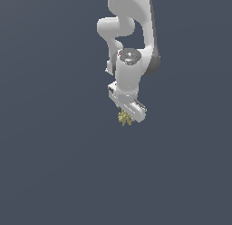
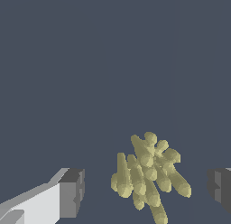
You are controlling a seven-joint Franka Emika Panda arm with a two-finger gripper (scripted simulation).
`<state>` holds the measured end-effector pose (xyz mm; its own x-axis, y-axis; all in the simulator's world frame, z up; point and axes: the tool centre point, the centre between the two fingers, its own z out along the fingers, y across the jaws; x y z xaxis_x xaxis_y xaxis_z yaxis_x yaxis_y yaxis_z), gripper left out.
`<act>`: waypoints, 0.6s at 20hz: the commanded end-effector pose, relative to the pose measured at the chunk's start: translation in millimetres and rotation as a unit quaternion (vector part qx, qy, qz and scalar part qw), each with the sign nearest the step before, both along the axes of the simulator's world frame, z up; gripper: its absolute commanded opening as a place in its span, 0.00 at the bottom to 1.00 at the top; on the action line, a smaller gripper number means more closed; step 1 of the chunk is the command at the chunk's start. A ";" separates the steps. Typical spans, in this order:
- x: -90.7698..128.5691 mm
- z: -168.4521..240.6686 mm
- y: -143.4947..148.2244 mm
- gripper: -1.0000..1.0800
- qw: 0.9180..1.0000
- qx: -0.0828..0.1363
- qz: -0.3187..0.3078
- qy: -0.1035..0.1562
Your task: Pick up the object and move it to a goal position.
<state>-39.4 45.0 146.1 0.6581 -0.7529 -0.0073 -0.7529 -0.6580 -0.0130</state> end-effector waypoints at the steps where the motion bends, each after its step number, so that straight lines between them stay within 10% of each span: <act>1: -3.7 -1.5 1.7 0.96 1.000 -0.001 -0.032 0.001; 12: -20.0 -7.8 8.7 0.96 0.986 -0.003 -0.166 0.003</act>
<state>-57.1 52.9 139.2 0.4102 -0.9120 -0.0053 -0.9120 -0.4102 -0.0051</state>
